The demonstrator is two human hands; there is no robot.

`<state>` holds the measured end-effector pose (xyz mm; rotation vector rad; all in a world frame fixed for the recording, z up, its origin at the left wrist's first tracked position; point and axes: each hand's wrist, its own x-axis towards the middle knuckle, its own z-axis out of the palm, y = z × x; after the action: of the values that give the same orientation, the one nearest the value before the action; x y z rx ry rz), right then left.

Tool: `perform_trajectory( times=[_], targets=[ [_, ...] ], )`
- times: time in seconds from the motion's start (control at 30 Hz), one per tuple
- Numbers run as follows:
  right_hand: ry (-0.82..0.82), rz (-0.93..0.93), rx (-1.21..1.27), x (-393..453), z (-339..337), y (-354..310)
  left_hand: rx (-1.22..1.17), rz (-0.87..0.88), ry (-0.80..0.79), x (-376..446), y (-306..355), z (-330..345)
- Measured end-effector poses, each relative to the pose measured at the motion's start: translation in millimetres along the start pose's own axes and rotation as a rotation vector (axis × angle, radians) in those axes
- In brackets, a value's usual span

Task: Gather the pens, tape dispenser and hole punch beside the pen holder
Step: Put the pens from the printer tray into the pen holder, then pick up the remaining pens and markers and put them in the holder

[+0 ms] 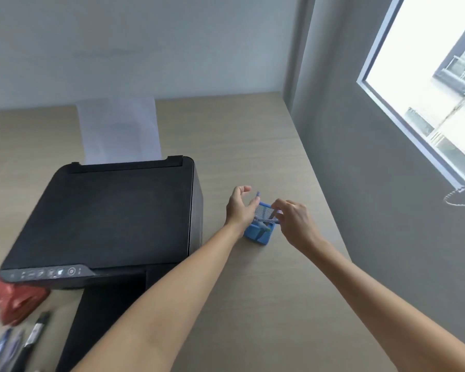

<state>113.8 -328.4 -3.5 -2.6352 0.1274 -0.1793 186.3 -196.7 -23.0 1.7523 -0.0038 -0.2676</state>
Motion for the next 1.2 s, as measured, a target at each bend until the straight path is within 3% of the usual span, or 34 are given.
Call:
perform_trajectory(
  times=[0.17,0.43,0.63,0.8,0.9,1.03,1.2],
  targets=[
    [0.135,-0.042,0.033,-10,-21,-38,-0.043,0.154,0.014,-46,37,-42],
    [0.282,-0.354,0.176,-40,-5,-167,-0.131,0.325,0.072,-162,28,-207],
    [0.168,-0.58,0.331,-68,52,-293,0.102,0.12,0.367,-227,-74,-358],
    [-0.114,-0.763,0.345,-95,120,-374,0.413,-0.238,0.673,-255,-164,-458],
    [-0.33,-0.707,0.321,-109,170,-406,0.521,-0.403,0.629,-250,-197,-495],
    [-0.656,-0.372,0.227,-119,234,-431,0.718,-0.478,0.421,-236,-219,-511],
    [-0.779,-0.033,0.073,-117,290,-450,0.937,-0.504,0.247,-227,-227,-516]
  ],
)
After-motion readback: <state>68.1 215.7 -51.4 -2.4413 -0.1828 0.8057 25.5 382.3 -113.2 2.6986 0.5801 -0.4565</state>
